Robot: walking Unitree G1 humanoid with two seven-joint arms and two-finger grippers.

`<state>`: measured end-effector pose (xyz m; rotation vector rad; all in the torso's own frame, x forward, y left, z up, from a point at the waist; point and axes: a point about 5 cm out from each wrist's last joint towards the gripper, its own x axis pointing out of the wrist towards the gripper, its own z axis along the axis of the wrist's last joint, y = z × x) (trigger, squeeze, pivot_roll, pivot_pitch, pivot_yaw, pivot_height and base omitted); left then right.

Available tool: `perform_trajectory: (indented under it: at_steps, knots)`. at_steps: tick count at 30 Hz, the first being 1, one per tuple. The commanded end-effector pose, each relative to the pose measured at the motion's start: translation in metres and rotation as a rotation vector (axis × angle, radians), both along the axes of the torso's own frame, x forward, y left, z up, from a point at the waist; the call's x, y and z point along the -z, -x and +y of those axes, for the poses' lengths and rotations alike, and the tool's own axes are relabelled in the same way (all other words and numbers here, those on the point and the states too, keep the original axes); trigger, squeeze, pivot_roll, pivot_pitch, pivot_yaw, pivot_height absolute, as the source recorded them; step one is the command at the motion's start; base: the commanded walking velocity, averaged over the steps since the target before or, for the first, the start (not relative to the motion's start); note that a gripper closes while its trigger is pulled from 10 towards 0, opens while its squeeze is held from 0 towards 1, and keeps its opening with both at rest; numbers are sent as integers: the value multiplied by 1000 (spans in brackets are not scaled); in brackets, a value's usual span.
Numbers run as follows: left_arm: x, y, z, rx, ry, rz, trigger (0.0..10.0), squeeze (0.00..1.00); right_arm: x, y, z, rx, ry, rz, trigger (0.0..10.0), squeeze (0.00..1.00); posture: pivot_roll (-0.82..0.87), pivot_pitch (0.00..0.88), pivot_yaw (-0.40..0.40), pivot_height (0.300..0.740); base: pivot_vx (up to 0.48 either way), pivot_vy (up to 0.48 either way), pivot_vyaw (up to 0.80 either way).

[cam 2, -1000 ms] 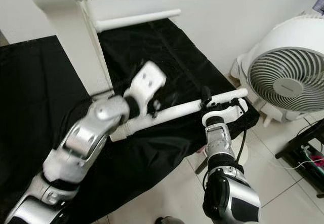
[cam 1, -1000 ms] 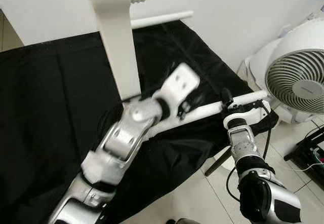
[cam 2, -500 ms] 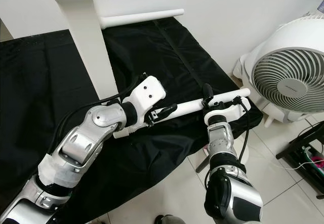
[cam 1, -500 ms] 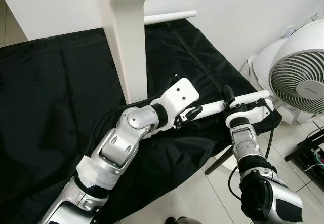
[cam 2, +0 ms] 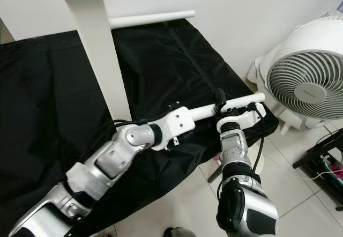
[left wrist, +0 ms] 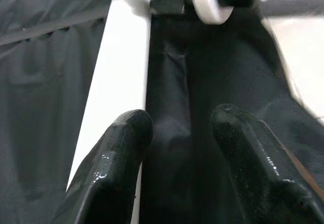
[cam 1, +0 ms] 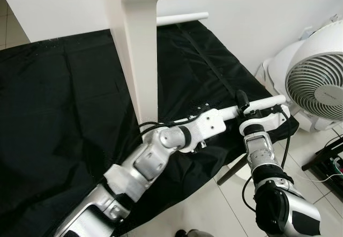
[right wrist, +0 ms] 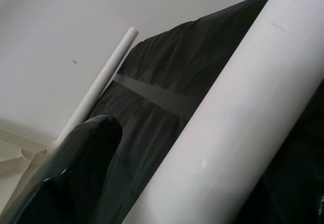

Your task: Building children table

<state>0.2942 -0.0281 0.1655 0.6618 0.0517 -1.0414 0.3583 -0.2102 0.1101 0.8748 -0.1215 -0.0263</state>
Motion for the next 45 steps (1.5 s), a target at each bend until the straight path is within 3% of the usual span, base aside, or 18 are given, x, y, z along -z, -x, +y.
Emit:
perform_trajectory:
  at_steps: [1,13,18,21,27,34,35,36,39,41,43,45]
  knots:
    - [0,-14,3,-208,16,-145,10000,0,33,11,21,-74,-51,133,10000,0,97,132,-13,740,0,0,0]
    - [6,-25,-4,-267,-18,-146,10000,0,28,17,26,-96,-99,81,10000,0,81,136,-19,740,0,0,0]
    - [4,-36,-3,-328,-20,-155,10000,0,22,38,31,-160,-151,12,10000,0,69,134,-21,740,0,0,0]
    - [0,-43,-1,-356,-17,-170,10000,0,13,60,31,-203,-190,-52,10000,0,62,135,-19,740,0,0,0]
    - [-4,-49,0,-374,4,-173,10000,0,1,76,29,-223,-187,-81,10000,0,52,138,-17,740,0,0,0]
    - [-4,-51,1,-371,17,-169,10000,0,-27,96,32,-284,-75,-124,10000,0,47,135,-9,740,0,0,0]
    - [-8,-46,-1,-334,67,-156,10000,0,-40,92,36,-295,29,-146,10000,0,45,131,-4,740,0,0,0]
    - [-8,-46,-1,-334,67,-156,10000,0,-40,92,36,-295,29,-146,10000,0,45,131,-4,740,0,0,0]
    - [-12,-37,1,-267,124,-149,10000,0,-54,83,41,-290,155,-163,10000,0,48,129,-5,740,0,0,0]
    - [-12,-34,2,-244,141,-146,10000,0,-56,81,42,-289,183,-168,10000,0,49,129,-5,740,0,0,0]
    - [-18,-18,10,-148,225,-155,10000,0,-65,72,43,-267,245,-185,10000,0,62,128,-9,740,0,0,0]
    - [-19,-14,12,-129,237,-158,10000,0,-67,71,43,-258,258,-191,10000,0,62,128,-9,740,0,0,0]
